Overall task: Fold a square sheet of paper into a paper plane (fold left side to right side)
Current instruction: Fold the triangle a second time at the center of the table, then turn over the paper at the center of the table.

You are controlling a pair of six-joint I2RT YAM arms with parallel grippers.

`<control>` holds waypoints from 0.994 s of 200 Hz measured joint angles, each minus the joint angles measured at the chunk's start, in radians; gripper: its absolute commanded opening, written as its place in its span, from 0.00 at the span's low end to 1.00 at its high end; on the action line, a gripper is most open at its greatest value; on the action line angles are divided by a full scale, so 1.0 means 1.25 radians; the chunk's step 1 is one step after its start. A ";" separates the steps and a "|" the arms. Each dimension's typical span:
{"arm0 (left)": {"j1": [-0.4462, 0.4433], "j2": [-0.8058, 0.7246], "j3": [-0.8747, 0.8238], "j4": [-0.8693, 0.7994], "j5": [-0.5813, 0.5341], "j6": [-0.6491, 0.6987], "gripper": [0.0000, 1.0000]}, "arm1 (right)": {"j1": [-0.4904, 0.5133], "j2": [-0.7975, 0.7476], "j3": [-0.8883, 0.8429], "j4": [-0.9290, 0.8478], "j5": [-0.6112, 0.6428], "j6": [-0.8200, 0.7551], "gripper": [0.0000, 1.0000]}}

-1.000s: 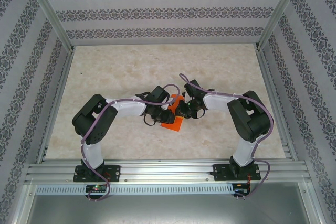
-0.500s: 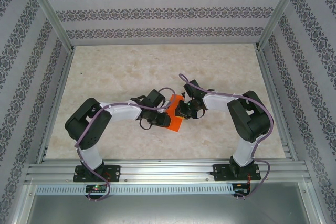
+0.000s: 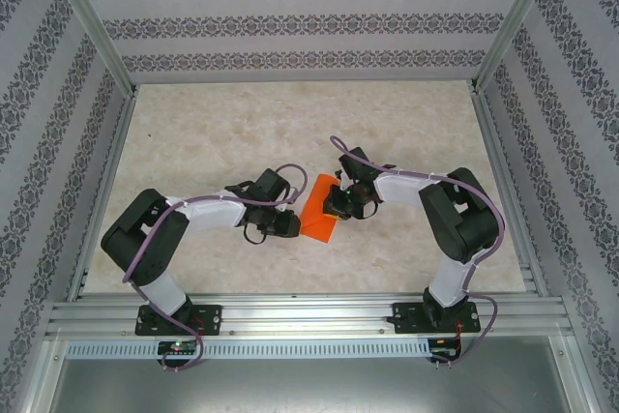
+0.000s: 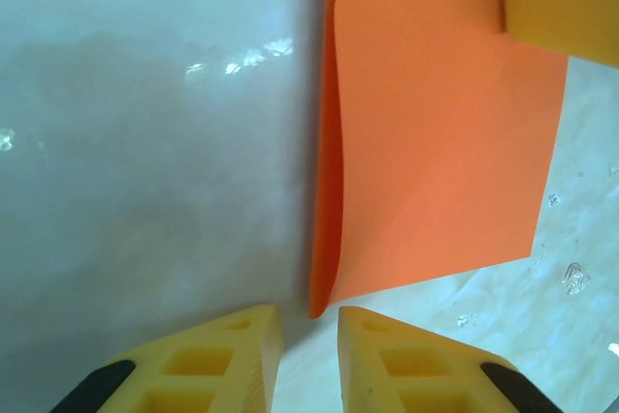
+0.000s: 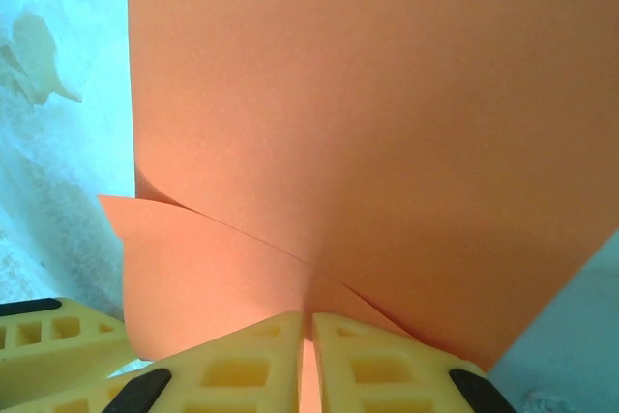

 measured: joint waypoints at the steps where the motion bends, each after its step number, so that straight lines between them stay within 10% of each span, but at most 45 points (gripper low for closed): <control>1: 0.000 0.000 0.000 -0.001 0.000 0.000 0.26 | 0.000 0.000 0.000 0.000 0.000 0.000 0.14; 140: 0.037 0.027 0.111 0.021 0.070 -0.020 0.54 | -0.069 -0.291 -0.109 0.015 0.070 -0.081 0.58; 199: 0.037 0.132 0.175 0.034 0.087 -0.023 0.30 | -0.069 -0.340 -0.199 0.079 0.064 -0.067 0.82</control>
